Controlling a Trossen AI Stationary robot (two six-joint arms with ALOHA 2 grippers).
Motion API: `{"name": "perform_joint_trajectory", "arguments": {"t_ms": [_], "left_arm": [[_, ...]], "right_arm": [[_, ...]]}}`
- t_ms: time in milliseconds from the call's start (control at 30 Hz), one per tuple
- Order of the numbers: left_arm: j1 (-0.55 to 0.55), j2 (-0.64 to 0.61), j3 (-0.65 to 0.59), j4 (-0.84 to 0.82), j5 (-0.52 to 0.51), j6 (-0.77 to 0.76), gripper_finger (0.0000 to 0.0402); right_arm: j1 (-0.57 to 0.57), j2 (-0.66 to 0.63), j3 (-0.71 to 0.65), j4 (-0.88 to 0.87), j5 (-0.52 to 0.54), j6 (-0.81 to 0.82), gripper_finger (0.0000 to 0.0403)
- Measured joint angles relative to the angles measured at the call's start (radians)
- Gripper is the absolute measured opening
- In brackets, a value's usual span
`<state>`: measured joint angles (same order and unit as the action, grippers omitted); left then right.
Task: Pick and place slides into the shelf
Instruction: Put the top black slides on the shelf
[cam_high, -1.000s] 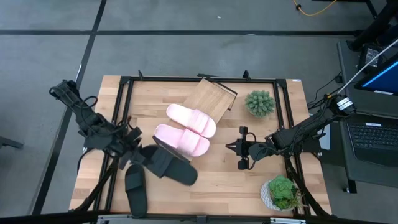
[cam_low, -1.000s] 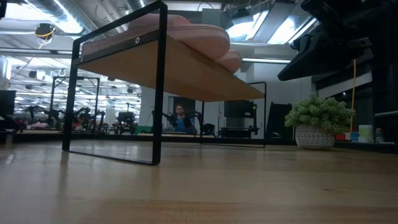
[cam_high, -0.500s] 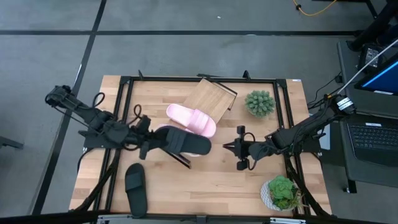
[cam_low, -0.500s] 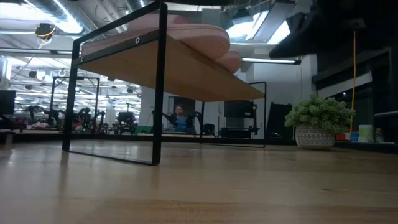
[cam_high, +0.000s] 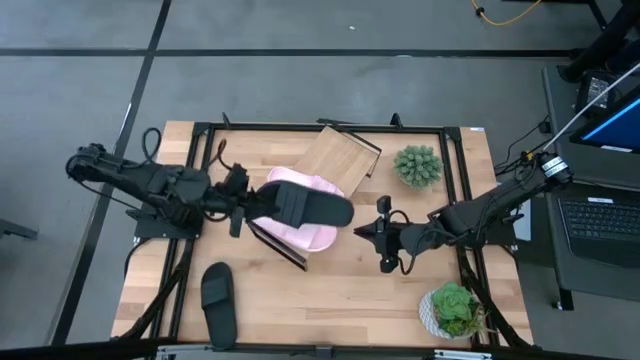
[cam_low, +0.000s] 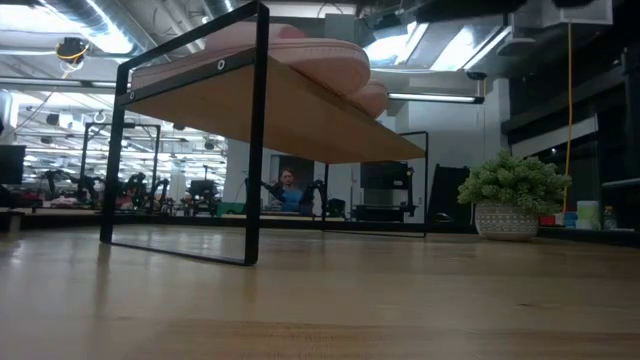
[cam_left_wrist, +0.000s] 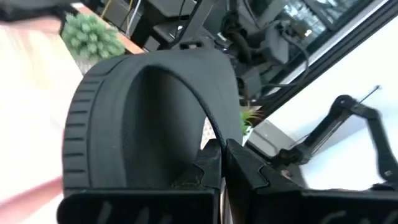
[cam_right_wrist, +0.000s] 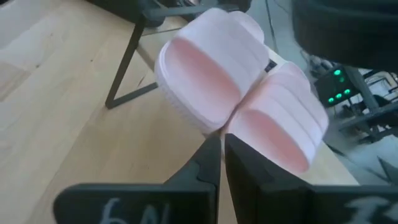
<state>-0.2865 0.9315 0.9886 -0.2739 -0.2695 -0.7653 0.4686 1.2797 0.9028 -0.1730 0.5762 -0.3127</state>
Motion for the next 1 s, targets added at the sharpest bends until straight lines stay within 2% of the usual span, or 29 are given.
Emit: {"name": "perform_joint_trajectory", "arguments": {"t_ms": [100, 233, 400, 600, 833, 1000], "left_arm": [[0.045, 0.018, 0.07, -0.095, 0.009, 0.03, 0.0], [0.136, 0.065, 0.145, -0.218, 0.045, 0.041, 0.0], [0.301, 0.154, 0.196, -0.23, 0.283, 0.105, 0.0], [0.495, 0.265, 0.307, -0.23, 0.48, 0.21, 0.0], [0.626, 0.363, 0.415, -0.265, 0.68, 0.287, 0.0], [0.694, 0.416, 0.469, -0.322, 0.734, 0.338, 0.0]], "right_arm": [[0.0, 0.0, 0.061, -0.102, 0.005, 0.041, 0.0026], [0.0, 0.0, 0.127, -0.232, 0.066, 0.072, 0.0024], [-0.003, -0.008, 0.167, -0.335, 0.104, 0.102, 0.0005], [-0.002, -0.066, 0.167, -0.379, 0.104, 0.179, 0.0006], [0.0, -0.151, 0.081, -0.382, 0.104, 0.26, 0.0005], [0.005, -0.205, -0.039, -0.277, 0.104, 0.307, 0.0006]]}}
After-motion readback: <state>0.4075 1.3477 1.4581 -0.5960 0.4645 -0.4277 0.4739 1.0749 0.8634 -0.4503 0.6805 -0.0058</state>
